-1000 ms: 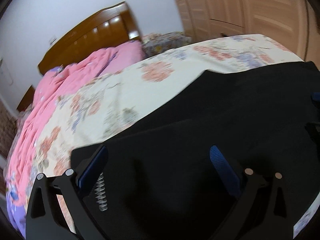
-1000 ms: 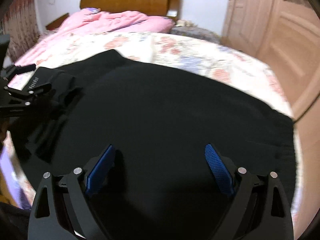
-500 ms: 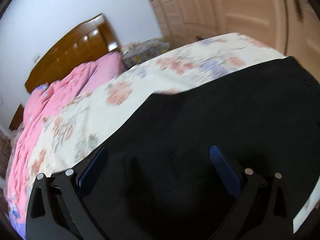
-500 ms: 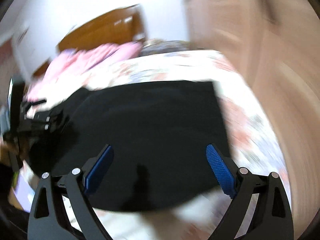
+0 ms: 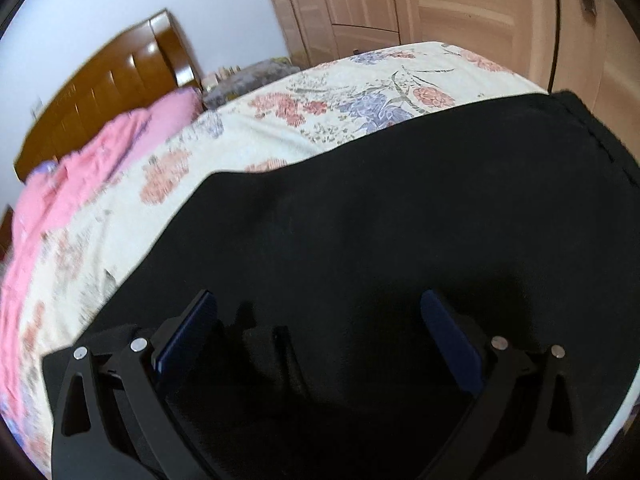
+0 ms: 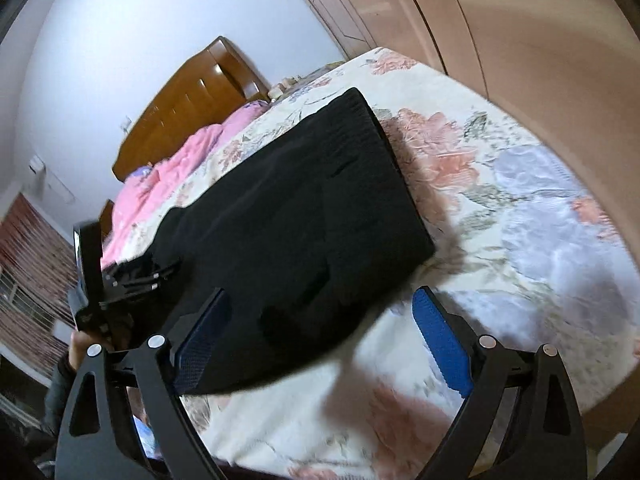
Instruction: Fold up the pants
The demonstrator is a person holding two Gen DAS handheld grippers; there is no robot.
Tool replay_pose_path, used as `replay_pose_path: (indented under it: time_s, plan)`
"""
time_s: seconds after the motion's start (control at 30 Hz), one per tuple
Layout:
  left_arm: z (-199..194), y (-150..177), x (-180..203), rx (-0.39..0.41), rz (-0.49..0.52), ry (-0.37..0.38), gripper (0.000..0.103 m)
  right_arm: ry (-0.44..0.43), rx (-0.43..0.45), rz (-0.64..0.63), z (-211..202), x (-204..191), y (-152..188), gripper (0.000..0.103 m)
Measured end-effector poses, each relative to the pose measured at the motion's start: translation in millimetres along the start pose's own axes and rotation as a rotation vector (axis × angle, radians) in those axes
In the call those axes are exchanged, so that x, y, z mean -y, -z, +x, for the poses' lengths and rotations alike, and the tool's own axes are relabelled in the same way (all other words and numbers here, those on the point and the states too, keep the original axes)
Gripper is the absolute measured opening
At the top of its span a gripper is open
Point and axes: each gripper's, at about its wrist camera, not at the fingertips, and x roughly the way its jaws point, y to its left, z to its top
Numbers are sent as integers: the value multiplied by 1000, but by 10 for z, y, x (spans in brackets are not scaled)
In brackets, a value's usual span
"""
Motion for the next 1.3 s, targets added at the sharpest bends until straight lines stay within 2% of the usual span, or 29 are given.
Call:
replay_pose_path:
  time_s: [0.2,0.4,0.47,0.53,0.57,0.6,0.67,0.8,0.93,1.0,1.07,1.13,1.23,1.3]
  plan:
    - [28,2,-12,-9,-15,18,102,-90,42,95,85,146,-112,86]
    - [32,2,-4,-9,-20,22,102,-60,-5,13,101,38,-100,80]
    - [31,3,-4,-10,-22,24,102,-63,-1,37,92,71,-112,78]
    - [37,0,-3,-11,-24,25,102,-72,14,68,98,108,-133,66]
    - [38,-1,-4,-11,-24,26,102,-31,26,60,119,107,-156,48]
    - [38,-1,-3,-11,-25,26,102,-7,47,39,93,82,-161,43]
    - [42,-4,-9,-11,-27,28,102,-7,102,-2,-16,-14,-155,39]
    - [43,-2,-15,-12,-28,29,102,121,194,-263,-157,-540,-108,35]
    - [2,-34,-66,-23,-46,65,101,154,246,-465,-147,-1046,-29,34]
    - [-75,-97,-145,-20,-97,151,101,178,257,-560,-88,-1254,10,34]
    - [-150,-205,-207,-21,-164,274,101,194,260,-627,-34,-1422,59,33]
    - [-281,-418,-195,-16,-199,448,101,204,255,-682,18,-1516,120,33]
    - [-499,-773,-49,-2,-166,662,101,220,247,-771,125,-1704,242,33]
    - [-583,-1031,155,-32,-93,706,101,228,247,-799,161,-1762,301,33]
